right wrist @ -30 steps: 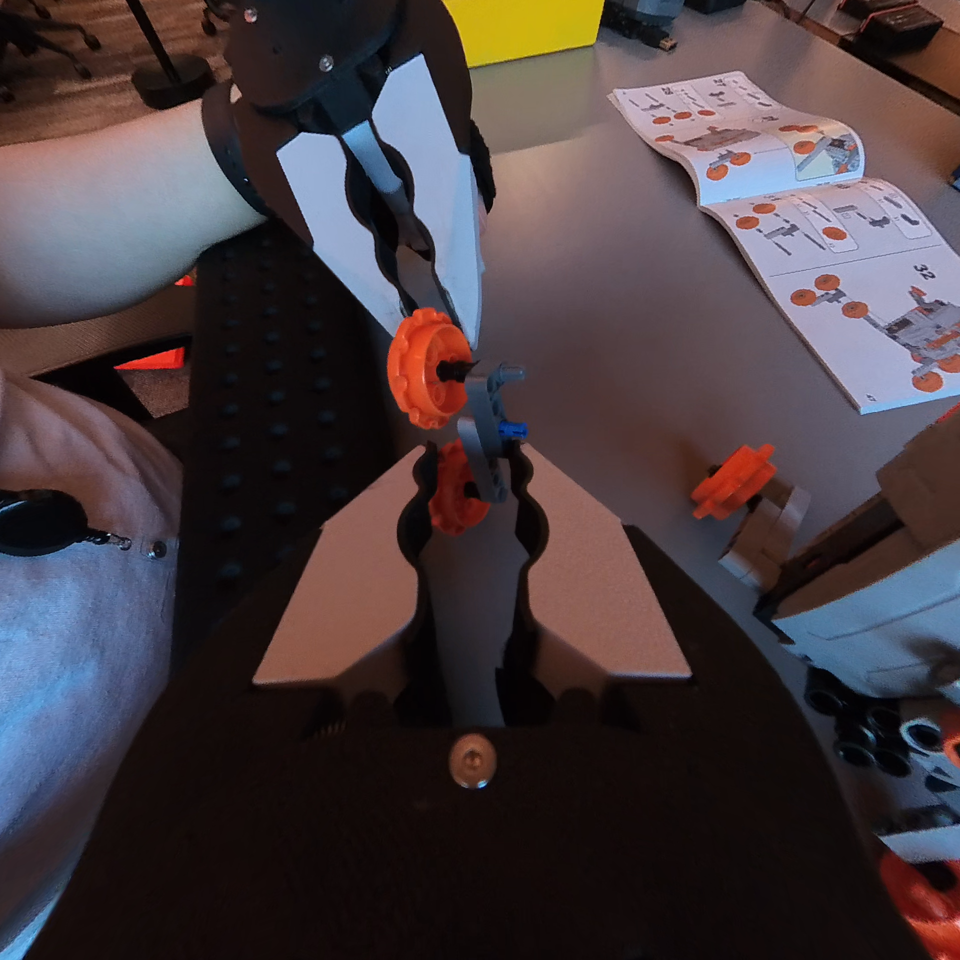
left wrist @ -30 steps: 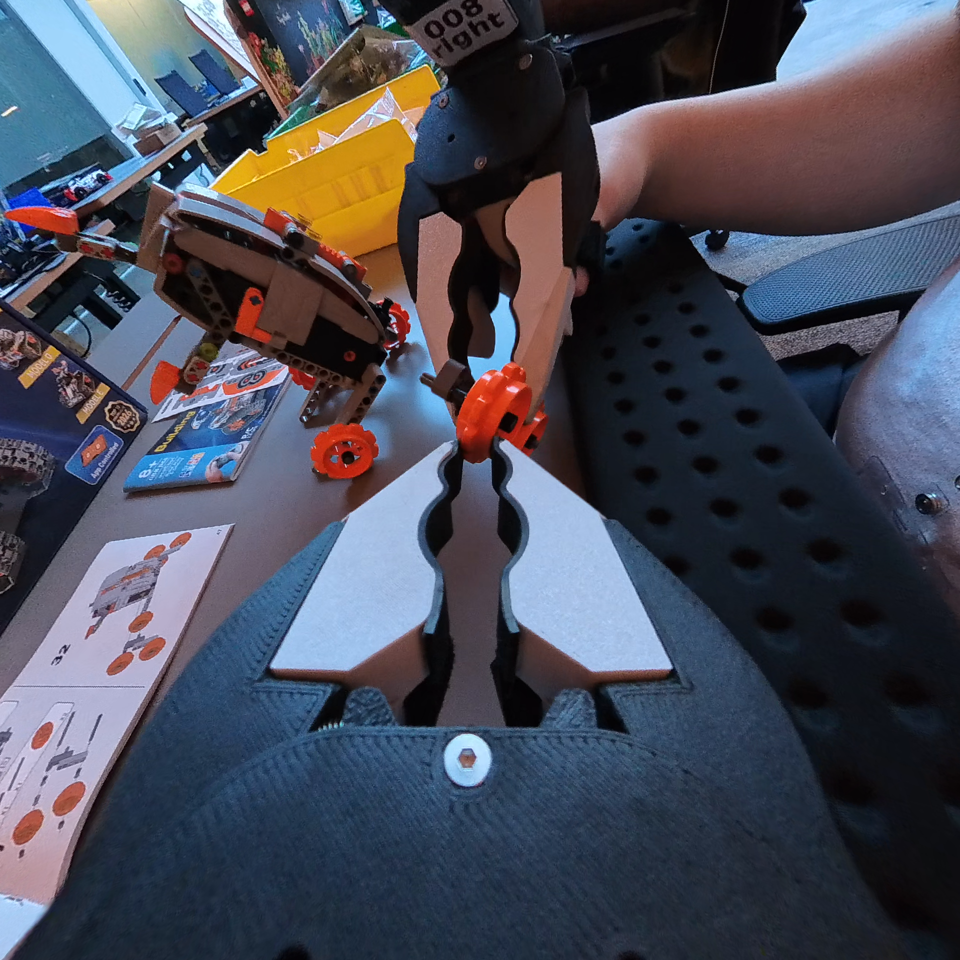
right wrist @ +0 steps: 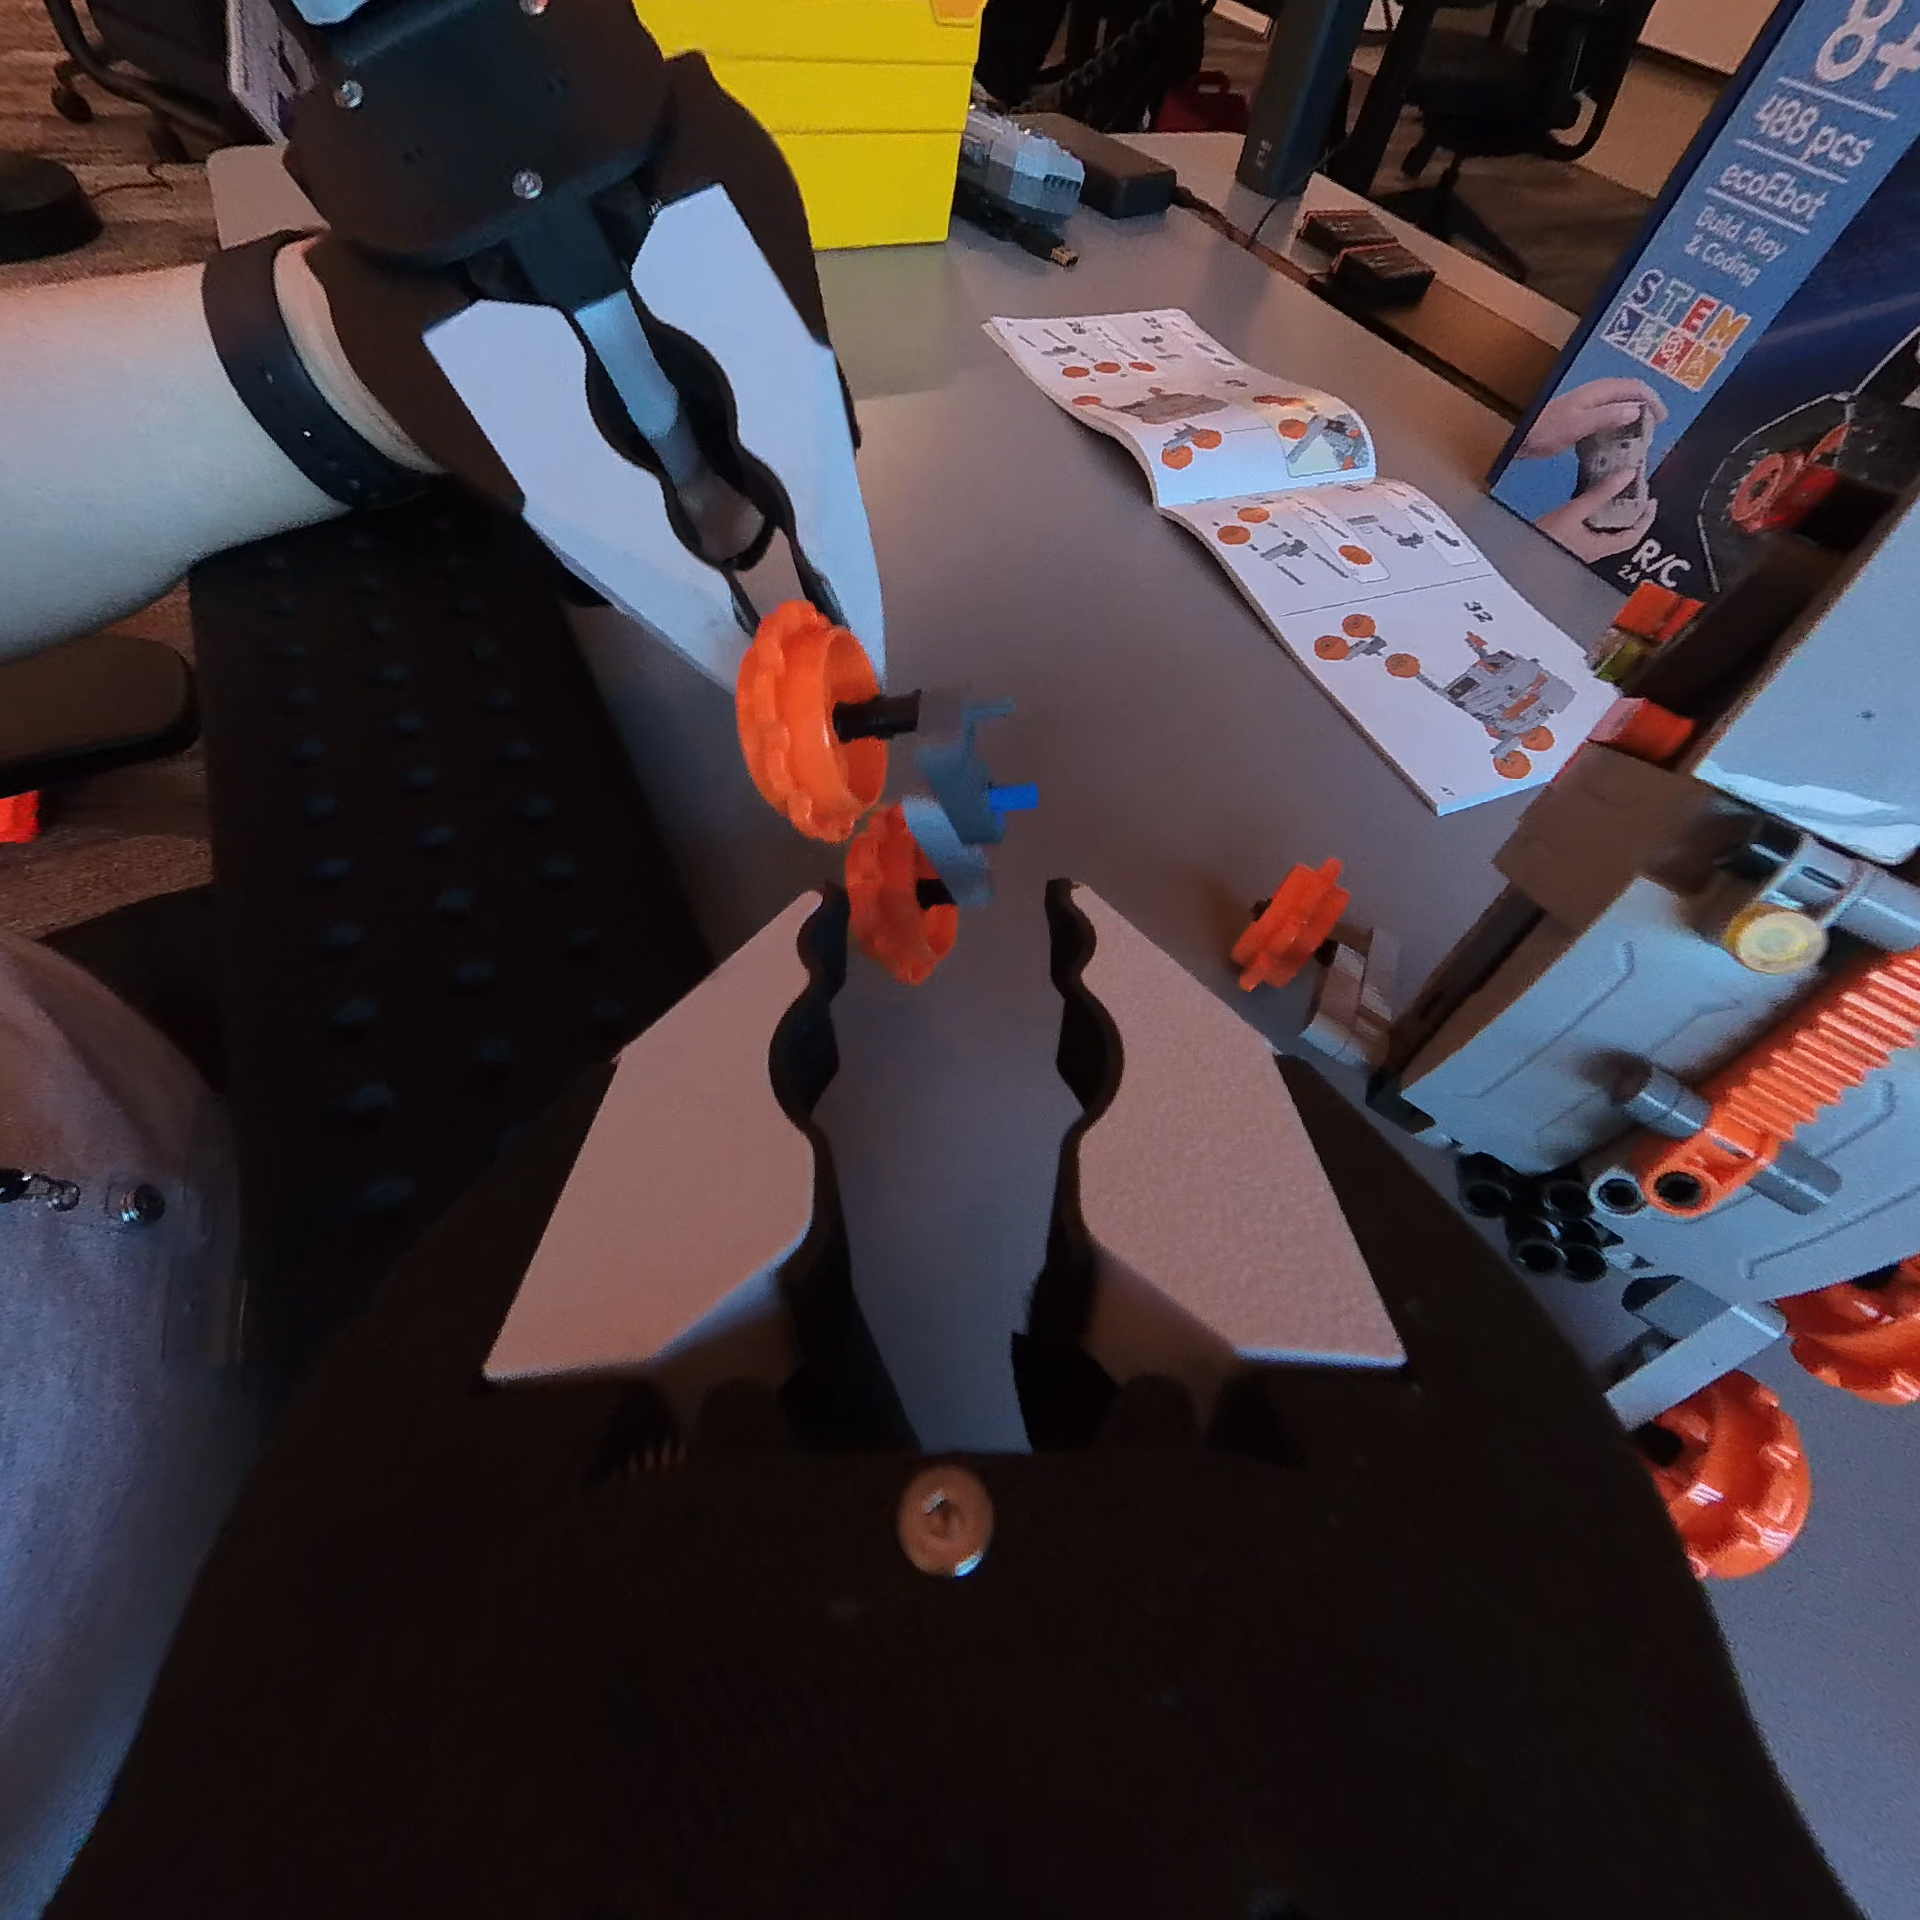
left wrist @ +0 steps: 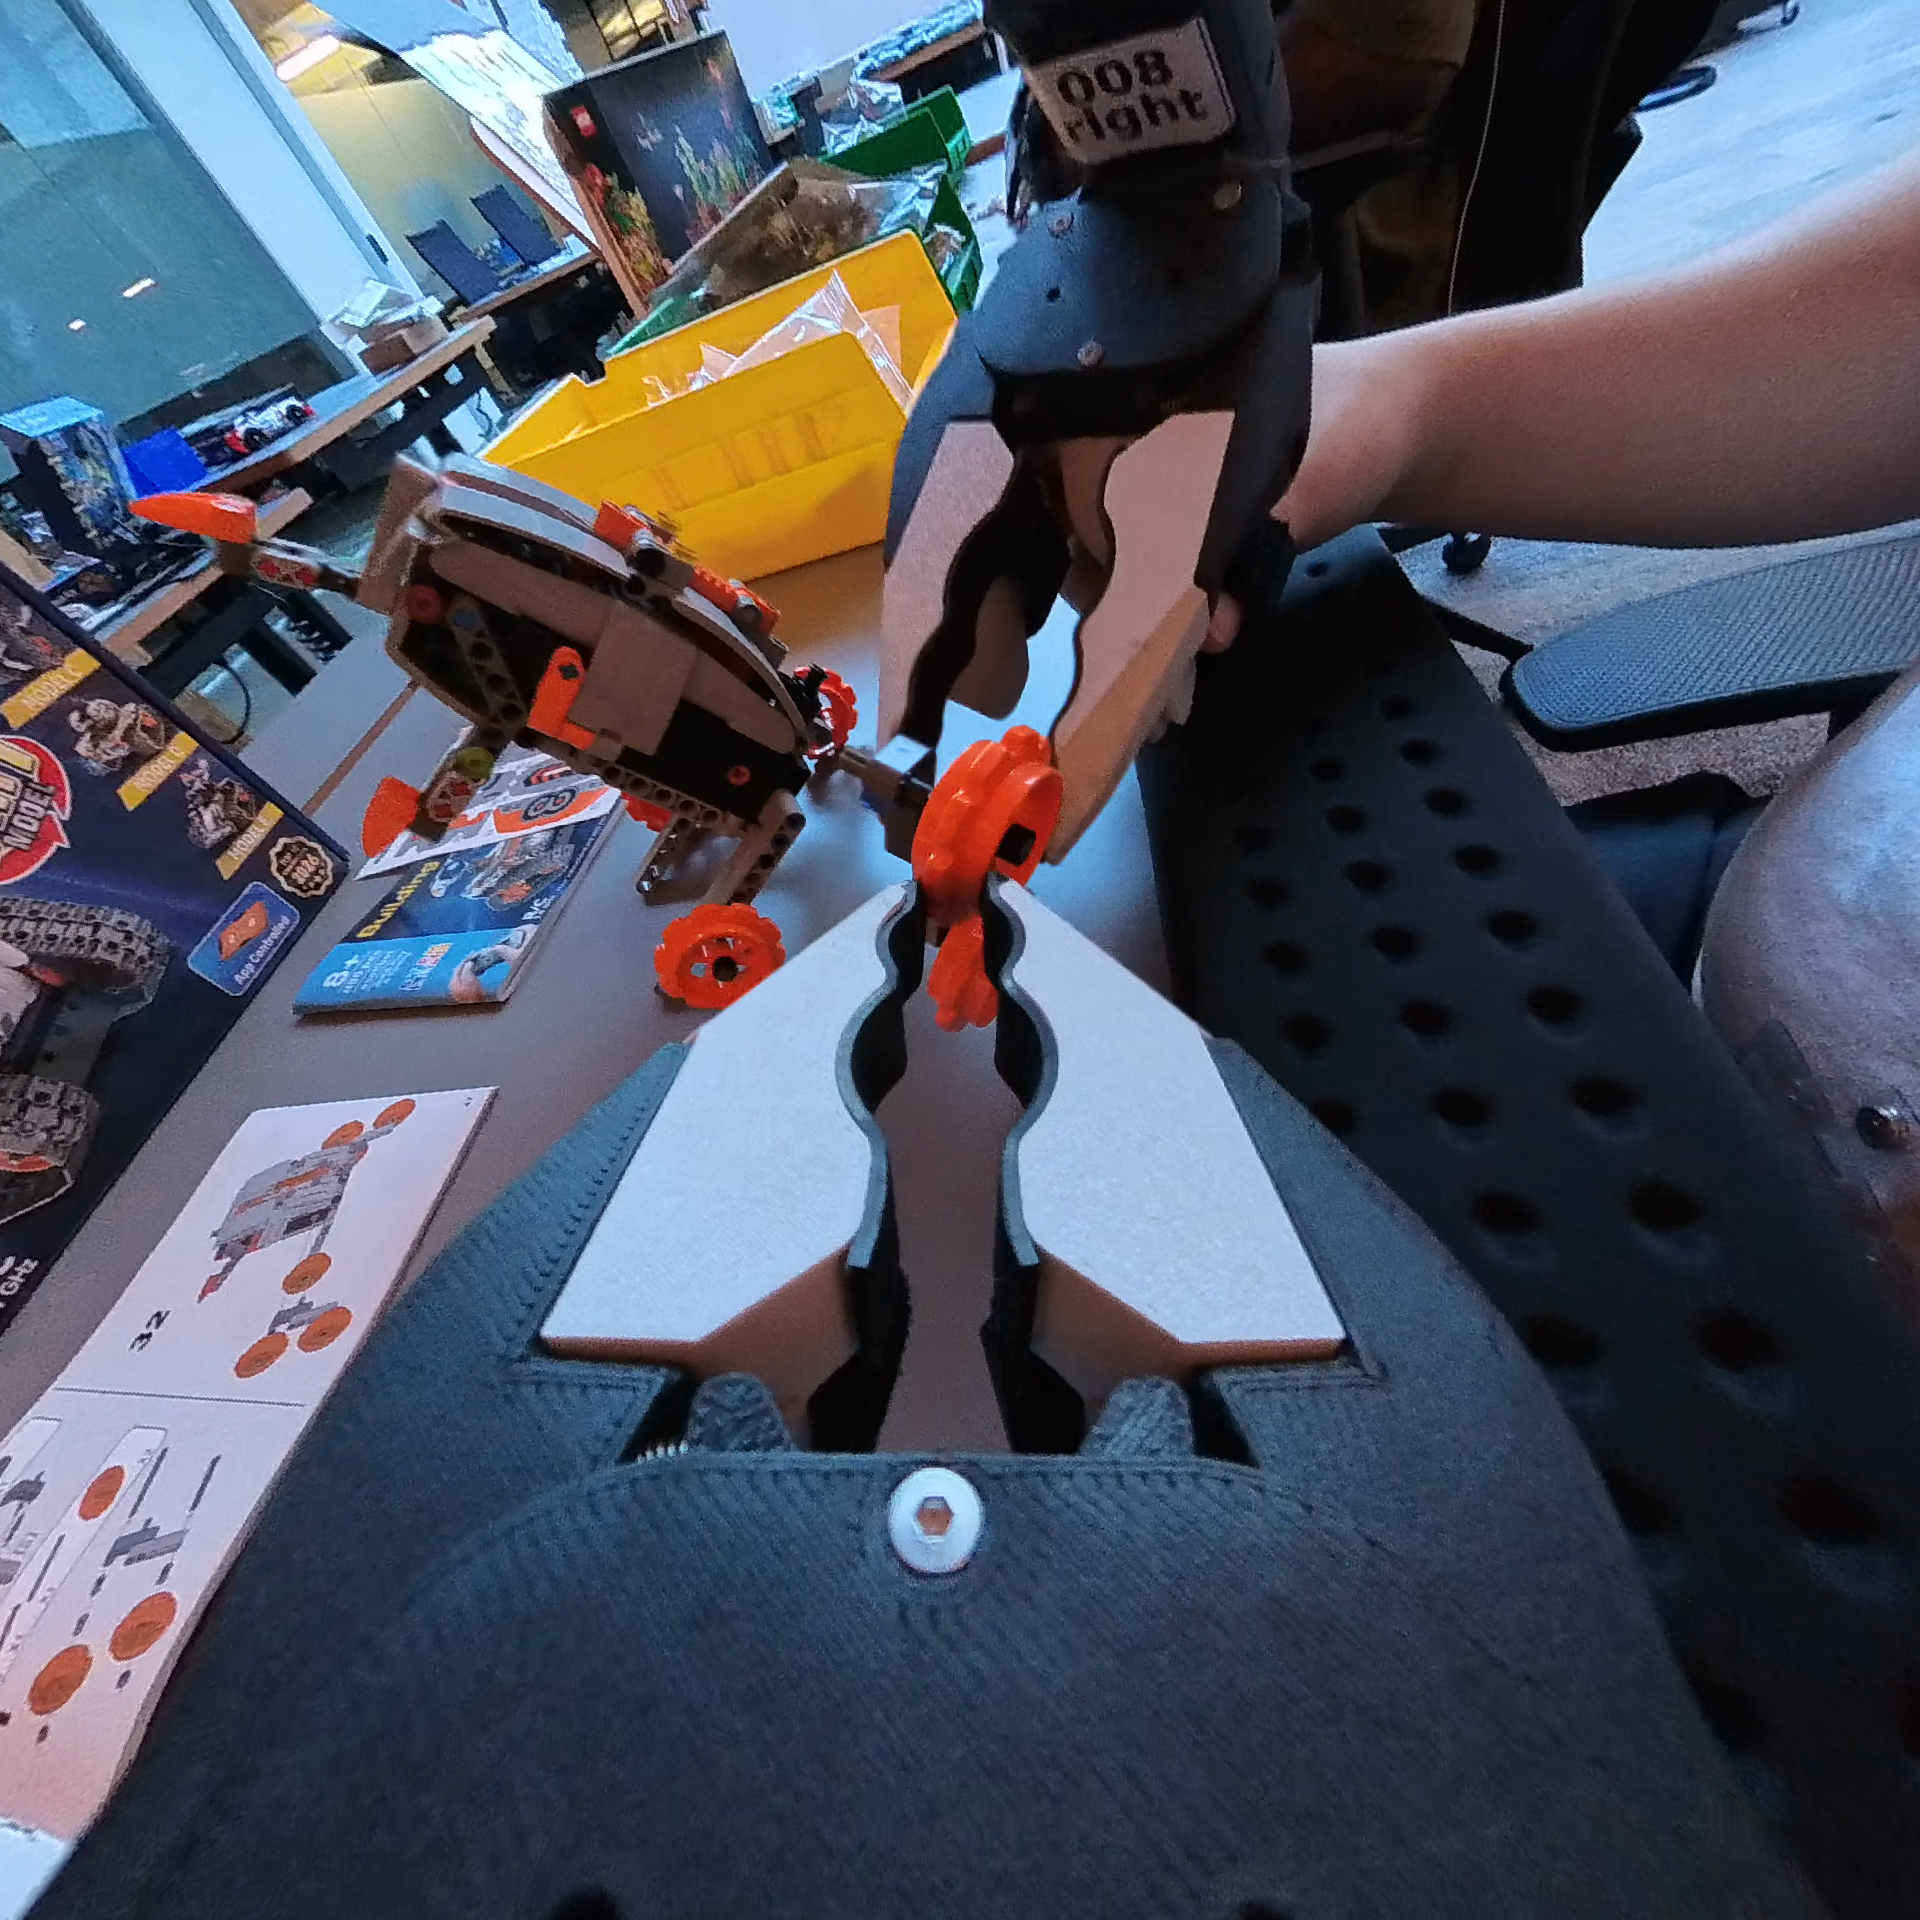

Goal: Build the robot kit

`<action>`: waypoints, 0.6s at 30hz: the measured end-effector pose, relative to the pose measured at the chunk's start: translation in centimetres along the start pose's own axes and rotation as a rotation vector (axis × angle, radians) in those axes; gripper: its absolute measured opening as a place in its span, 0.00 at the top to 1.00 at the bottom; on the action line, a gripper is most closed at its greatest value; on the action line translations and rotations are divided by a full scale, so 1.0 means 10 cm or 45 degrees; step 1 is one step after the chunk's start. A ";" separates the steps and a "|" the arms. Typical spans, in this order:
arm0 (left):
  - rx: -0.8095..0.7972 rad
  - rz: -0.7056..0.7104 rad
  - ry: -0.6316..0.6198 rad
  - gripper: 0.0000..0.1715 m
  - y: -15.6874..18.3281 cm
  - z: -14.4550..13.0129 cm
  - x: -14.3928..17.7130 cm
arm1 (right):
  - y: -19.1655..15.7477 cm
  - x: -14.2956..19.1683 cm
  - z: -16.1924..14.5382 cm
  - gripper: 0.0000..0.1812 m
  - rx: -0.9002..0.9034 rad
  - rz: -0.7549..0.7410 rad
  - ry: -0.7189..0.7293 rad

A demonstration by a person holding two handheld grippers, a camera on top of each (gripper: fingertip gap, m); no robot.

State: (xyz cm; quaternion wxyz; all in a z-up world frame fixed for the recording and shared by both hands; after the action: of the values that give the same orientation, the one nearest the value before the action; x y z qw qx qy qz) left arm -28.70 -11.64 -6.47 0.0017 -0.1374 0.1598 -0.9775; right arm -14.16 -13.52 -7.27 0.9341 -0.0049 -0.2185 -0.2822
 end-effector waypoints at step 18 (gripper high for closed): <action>0.114 0.024 0.143 0.95 -0.08 0.10 0.08 | -0.02 -0.05 0.17 0.81 -0.178 0.074 0.198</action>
State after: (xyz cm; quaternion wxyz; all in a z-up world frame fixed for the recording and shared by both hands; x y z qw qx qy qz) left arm -29.13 -11.25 -5.09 0.0079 -0.0808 0.1170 -0.9898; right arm -15.38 -13.21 -5.96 0.9535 -0.0544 -0.1247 -0.2690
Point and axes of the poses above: each gripper's, where its closed fingertips meet, x back along the fingers, z out of its top, y = z × x across the jaws, the point moved 7 cm from there along x, back along the fingers, and after that the axes turned 1 degree about -z, right-handed, at the moved point
